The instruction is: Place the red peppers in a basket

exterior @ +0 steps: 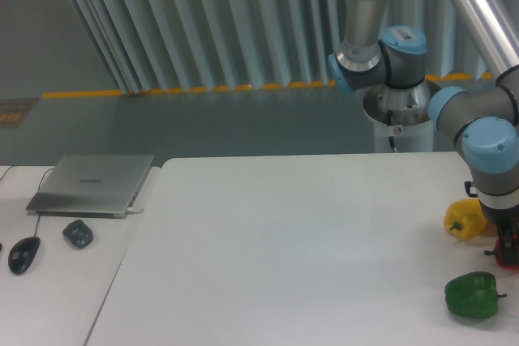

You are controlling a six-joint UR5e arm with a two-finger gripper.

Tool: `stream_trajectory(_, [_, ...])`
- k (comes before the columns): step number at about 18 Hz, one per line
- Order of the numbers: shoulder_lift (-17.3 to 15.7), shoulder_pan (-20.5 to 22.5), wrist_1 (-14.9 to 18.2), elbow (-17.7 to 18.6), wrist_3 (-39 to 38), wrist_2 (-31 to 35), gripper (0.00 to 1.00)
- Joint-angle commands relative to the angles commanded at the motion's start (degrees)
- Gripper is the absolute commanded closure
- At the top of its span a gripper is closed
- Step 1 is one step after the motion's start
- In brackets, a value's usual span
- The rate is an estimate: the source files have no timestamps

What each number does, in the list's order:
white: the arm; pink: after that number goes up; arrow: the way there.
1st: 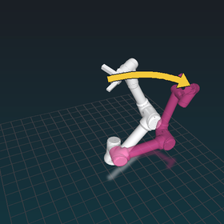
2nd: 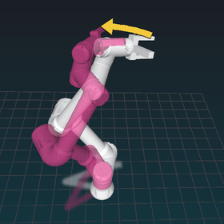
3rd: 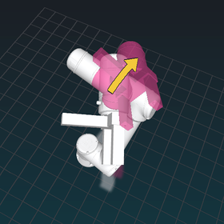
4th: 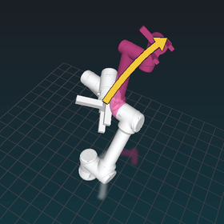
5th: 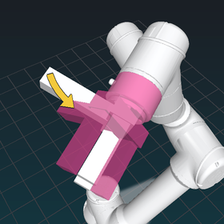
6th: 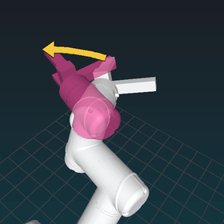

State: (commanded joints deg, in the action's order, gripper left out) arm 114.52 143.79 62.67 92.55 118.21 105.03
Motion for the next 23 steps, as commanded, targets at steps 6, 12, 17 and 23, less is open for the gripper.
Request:
stream_trajectory(6, [1.5, -0.1, -1.9, 0.1, -1.1, 0.0, 0.06])
stream_trajectory(12, [1.1, -0.1, -1.9, -0.2, -1.0, 0.3, 0.44])
stream_trajectory(17, [-1.6, 0.4, -1.8, -0.8, -0.5, -0.1, 0.54])
stream_trajectory(23, [-6.5, 0.7, 0.5, -0.8, -0.2, -0.2, 0.54])
